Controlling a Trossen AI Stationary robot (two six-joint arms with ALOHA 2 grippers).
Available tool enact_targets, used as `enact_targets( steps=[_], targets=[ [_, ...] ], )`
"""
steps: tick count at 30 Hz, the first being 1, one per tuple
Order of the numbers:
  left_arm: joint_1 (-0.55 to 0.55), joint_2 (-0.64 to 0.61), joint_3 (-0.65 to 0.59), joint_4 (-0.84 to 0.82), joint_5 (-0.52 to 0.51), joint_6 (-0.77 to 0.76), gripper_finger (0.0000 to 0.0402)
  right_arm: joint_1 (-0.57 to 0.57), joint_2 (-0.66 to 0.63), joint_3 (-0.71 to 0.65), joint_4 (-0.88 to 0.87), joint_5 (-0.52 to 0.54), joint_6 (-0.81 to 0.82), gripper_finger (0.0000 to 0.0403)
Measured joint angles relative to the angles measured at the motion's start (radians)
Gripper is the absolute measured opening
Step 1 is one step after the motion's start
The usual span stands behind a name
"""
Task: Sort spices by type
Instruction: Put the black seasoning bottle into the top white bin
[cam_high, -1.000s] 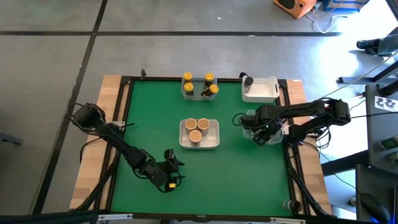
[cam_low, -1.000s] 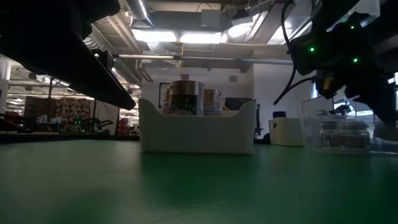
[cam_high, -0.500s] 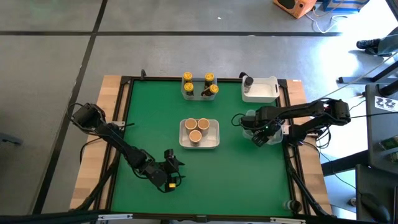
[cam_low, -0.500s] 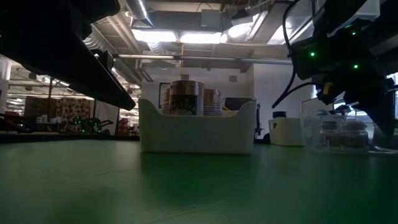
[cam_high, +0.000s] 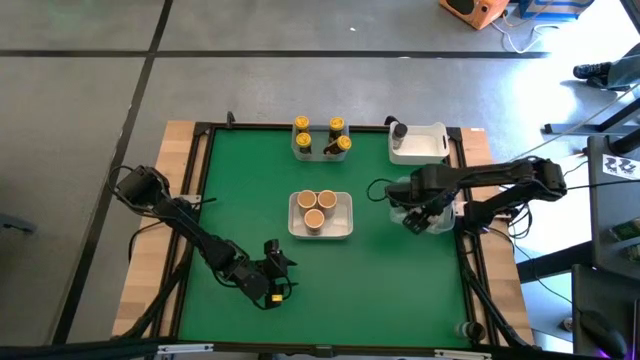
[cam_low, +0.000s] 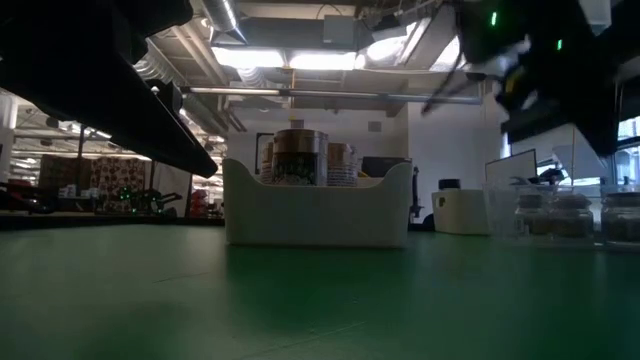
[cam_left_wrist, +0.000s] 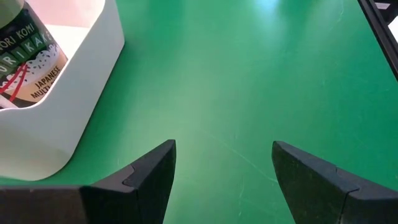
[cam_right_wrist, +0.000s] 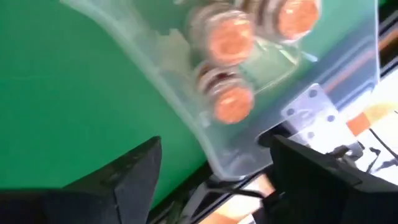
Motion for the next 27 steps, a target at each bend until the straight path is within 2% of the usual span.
enact_targets(
  steps=[5, 10, 19, 27],
  targets=[
    [0.0, 0.0, 0.0, -0.005, 0.0, 0.0, 0.0249, 0.186, -0.003, 0.119, -0.016, -0.021, 0.154, 0.0299],
    [0.0, 0.0, 0.0, -0.004, 0.0, 0.0, 0.0249, 0.412, -0.004, 0.18, 0.009, -0.036, 0.325, 0.0299],
    [0.0, 0.0, 0.0, -0.003, 0.0, -0.01, 0.0249, 0.785, -0.004, 0.19, 0.158, 0.046, 0.612, 0.0298],
    [0.0, 0.0, 0.0, 0.002, 0.0, -0.01, 0.0249, 0.998, -0.004, 0.19, 0.301, 0.07, 0.888, 0.0298]
  ],
)
